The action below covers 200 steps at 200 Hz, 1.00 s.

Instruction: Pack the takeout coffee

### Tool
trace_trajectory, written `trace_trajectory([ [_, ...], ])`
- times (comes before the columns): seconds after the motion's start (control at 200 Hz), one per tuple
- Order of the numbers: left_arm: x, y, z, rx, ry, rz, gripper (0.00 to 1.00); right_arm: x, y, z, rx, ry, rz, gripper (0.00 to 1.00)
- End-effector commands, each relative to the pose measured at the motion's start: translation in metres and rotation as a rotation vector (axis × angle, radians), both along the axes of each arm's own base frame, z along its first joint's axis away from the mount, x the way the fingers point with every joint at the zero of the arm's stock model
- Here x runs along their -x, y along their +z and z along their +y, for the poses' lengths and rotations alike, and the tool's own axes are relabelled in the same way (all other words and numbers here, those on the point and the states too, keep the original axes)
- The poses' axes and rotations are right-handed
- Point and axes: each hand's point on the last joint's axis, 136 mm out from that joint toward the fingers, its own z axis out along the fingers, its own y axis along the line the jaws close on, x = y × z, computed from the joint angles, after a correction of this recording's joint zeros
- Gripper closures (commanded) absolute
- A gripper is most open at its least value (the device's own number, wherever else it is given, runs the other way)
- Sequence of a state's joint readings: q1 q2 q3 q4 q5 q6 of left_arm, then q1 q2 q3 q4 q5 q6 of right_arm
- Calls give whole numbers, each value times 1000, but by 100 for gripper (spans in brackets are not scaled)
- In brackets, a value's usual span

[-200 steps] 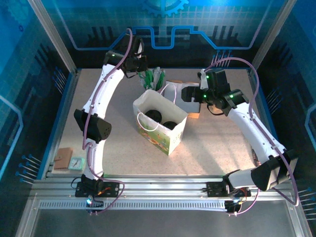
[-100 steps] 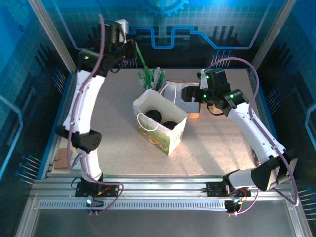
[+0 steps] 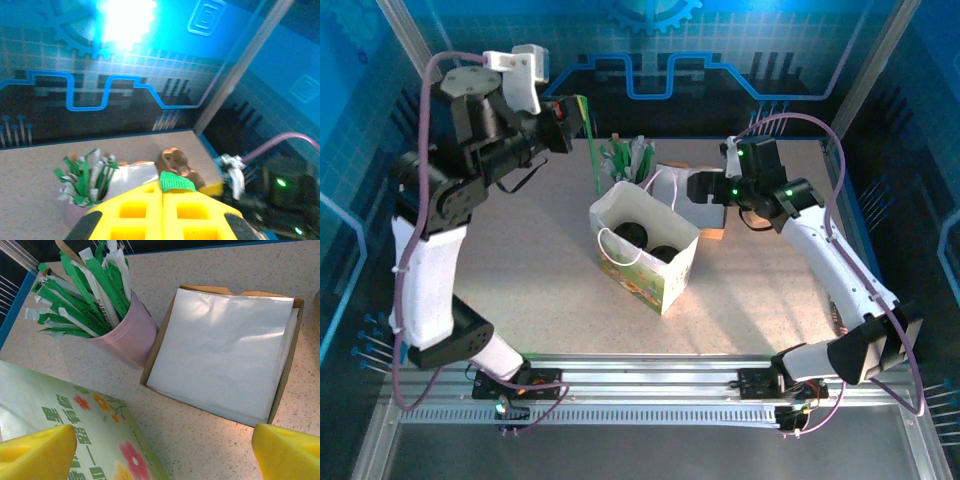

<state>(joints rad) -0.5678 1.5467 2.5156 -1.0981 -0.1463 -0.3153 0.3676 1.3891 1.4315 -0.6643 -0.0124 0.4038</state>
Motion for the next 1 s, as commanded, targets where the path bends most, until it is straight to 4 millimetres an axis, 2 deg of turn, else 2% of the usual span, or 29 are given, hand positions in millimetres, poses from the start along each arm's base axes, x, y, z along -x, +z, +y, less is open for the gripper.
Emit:
trace_trajectory([
  [0.0,13,-12,-6,11,-10,45,100,-6,10,10,-25,21,-15,9],
  [0.095,15,-25,-17,-7,-26,48,100,-9,11,12,-26,23,-19,9],
  [0.26,2,-55,-30,-12,-30,78,100,-17,21,12,-21,17,-46,9],
  [0.395,-11,-78,-42,-5,-33,88,100,-27,27,21,-40,38,-49,12],
  [0.56,-23,-87,-49,8,-24,68,100,-44,24,35,-46,78,-29,15],
  [0.705,-22,-67,-47,32,-19,21,100,-54,19,43,-53,95,-10,16],
  [0.895,-1,-20,-35,95,-40,-46,100,-58,19,47,-62,109,-16,17],
  [0.996,3,-9,-35,123,-55,-64,100,-61,18,52,-76,125,-13,17],
])
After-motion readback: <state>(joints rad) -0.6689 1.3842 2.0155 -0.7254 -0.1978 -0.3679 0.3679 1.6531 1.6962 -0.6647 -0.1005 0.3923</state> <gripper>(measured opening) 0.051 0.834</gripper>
